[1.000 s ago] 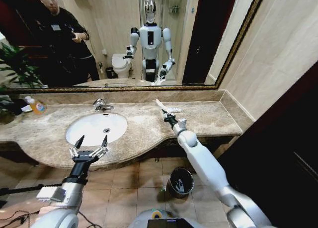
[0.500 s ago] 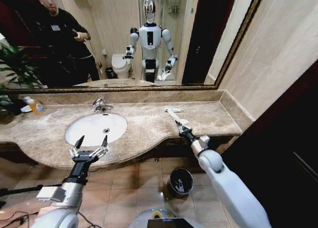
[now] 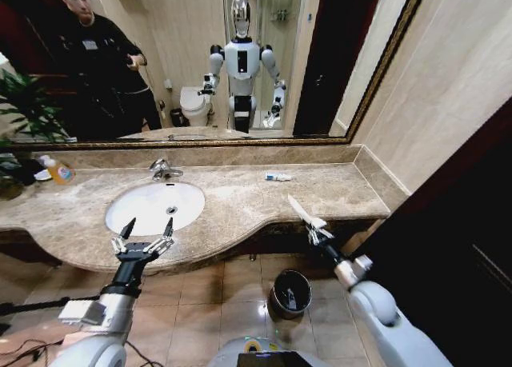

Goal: Pick up the trash from the sink and place it in the trash bin.

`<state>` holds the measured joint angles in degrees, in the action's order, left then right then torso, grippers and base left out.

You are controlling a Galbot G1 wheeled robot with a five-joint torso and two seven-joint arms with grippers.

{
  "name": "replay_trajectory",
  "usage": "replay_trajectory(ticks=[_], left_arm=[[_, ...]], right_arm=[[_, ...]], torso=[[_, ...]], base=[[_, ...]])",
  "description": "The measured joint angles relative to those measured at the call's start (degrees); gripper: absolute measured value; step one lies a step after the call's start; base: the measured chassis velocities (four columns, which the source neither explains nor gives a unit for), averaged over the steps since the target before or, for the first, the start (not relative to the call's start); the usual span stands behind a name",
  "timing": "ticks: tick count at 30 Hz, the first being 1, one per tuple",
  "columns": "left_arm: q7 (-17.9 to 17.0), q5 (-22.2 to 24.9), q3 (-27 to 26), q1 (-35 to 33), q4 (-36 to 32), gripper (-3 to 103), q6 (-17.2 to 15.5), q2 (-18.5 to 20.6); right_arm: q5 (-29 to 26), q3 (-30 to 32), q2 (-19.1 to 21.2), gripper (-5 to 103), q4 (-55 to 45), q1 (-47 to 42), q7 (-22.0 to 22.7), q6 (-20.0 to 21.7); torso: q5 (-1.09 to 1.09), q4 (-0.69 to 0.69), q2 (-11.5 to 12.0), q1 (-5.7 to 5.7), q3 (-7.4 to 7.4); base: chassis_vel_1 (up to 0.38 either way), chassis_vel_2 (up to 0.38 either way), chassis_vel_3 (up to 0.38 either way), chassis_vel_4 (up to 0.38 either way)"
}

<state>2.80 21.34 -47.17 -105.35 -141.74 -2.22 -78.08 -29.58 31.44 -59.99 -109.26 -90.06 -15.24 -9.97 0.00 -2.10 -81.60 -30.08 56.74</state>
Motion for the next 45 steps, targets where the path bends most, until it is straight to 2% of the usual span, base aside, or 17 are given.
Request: replay_trajectory(ticks=[3, 5, 11, 18, 28, 40, 41, 42, 45], left_arm=[[0.0, 0.0, 0.0, 0.0, 0.0, 100, 0.0, 0.0], [0.0, 0.0, 0.0, 0.0, 0.0, 100, 0.0, 0.0], [0.0, 0.0, 0.0, 0.0, 0.0, 100, 0.0, 0.0], [0.0, 0.0, 0.0, 0.0, 0.0, 100, 0.0, 0.0], [0.0, 0.0, 0.0, 0.0, 0.0, 100, 0.0, 0.0], [0.0, 0.0, 0.0, 0.0, 0.0, 100, 0.0, 0.0], [0.0, 0.0, 0.0, 0.0, 0.0, 100, 0.0, 0.0], [0.0, 0.0, 0.0, 0.0, 0.0, 100, 0.0, 0.0], [0.0, 0.0, 0.0, 0.0, 0.0, 100, 0.0, 0.0]], right_arm=[[3.0, -0.2, -0.9, 0, 5.5, -1.0, -2.4, -3.8], [4.0, -0.7, -1.4, 0, 7.6, -0.9, -2.5, -4.3], [6.5, -4.2, -4.4, 0, 16.3, 1.6, -1.6, -4.5], [5.5, -7.1, -7.4, 0, 31.0, 7.5, 0.8, -2.4], [6.8, -9.1, -10.6, 0, 48.8, 13.1, 1.4, -3.2], [9.3, -9.2, -16.1, -2, 54.5, 18.2, 3.3, -1.0], [9.9, -9.2, -16.4, 3, 55.2, 18.8, 3.5, -1.0], [9.9, -9.2, -16.4, 3, 55.2, 18.8, 3.5, -1.0], [10.5, -9.2, -16.9, 20, 55.9, 19.5, 3.9, -0.9]], torso=[[0.00, 0.00, 0.0, 0.00, 0.00], [0.00, 0.00, 0.0, 0.00, 0.01], [0.00, 0.00, 0.0, 0.00, 0.01], [-0.01, -0.01, 0.0, -0.01, 0.01], [-0.01, -0.01, 0.0, -0.01, 0.01], [-0.01, -0.01, 0.0, -0.01, 0.01], [-0.01, -0.01, 0.0, -0.01, 0.01], [-0.01, -0.01, 0.0, -0.01, 0.01], [-0.01, -0.01, 0.0, -0.01, 0.01]], base=[[0.000, 0.000, 0.000, 0.000], [0.000, 0.000, 0.000, 0.000], [0.000, 0.000, 0.000, 0.000], [0.000, 0.000, 0.000, 0.000], [0.000, 0.000, 0.000, 0.000], [0.000, 0.000, 0.000, 0.000], [0.000, 0.000, 0.000, 0.000], [0.000, 0.000, 0.000, 0.000], [0.000, 0.000, 0.000, 0.000]])
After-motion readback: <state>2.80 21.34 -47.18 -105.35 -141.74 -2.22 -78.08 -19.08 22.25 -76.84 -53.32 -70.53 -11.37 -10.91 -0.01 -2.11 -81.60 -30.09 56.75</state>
